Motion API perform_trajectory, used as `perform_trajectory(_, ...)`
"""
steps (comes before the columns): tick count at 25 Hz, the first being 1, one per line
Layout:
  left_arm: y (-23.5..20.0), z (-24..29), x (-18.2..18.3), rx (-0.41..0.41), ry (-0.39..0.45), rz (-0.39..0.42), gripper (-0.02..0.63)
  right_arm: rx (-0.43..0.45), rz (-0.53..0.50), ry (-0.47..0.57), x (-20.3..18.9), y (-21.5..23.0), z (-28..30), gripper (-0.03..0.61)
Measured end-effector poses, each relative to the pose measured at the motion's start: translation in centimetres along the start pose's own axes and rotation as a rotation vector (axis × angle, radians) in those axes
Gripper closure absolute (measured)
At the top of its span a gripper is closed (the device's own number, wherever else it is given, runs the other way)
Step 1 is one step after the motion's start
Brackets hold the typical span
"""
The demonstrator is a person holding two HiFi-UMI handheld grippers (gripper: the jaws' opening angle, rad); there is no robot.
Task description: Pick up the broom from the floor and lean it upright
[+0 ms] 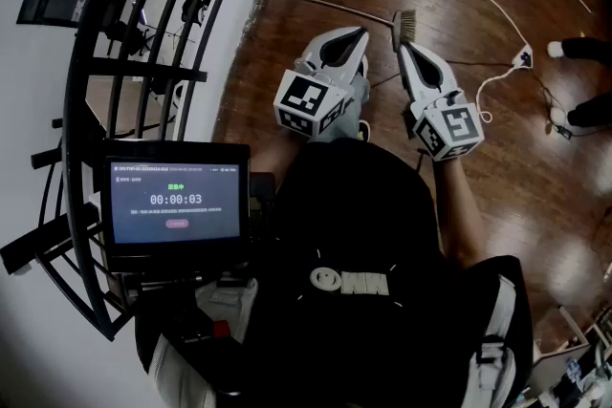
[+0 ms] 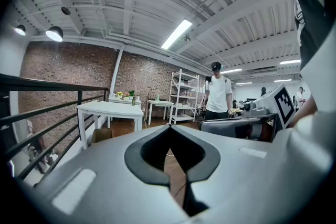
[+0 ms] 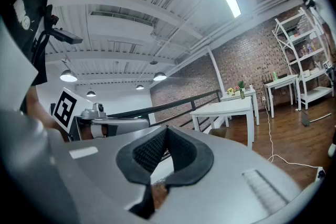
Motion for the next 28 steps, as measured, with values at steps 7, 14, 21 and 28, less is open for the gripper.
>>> perform_trajectory(7, -3.1, 1.9, -0.2, 0.026, -0.005, -0.002, 0.603, 0.001, 0.0, -0.033, -0.4, 2.6, 3.2, 0.574)
perform_trajectory(14, -10.8, 6.9, -1.9, 0.059, -0.082, -0.052, 0.603, 0.002, 0.052, -0.128, -2.1, 8.4, 11.3, 0.574)
perform_trajectory(21, -24.2, 14.6, -2.2, 0.104, -0.153, -0.109, 0.603, 0.039, 0.069, -0.302, -3.6, 15.5, 23.9, 0.574)
perform_trajectory(28, -30.0, 18.7, -3.1, 0.068, -0.238, -0.145, 0.603, 0.061, 0.016, -0.476, -4.3, 19.3, 30.8, 0.574)
Point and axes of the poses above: the fingertips, and each gripper's own axes: z forward along the fingers, y to its right, x out of its top, the point moved 8 cm from there along -z, backward along the fingers, and after that the axes turned 9 degrees about x, right-handed, at the moved point
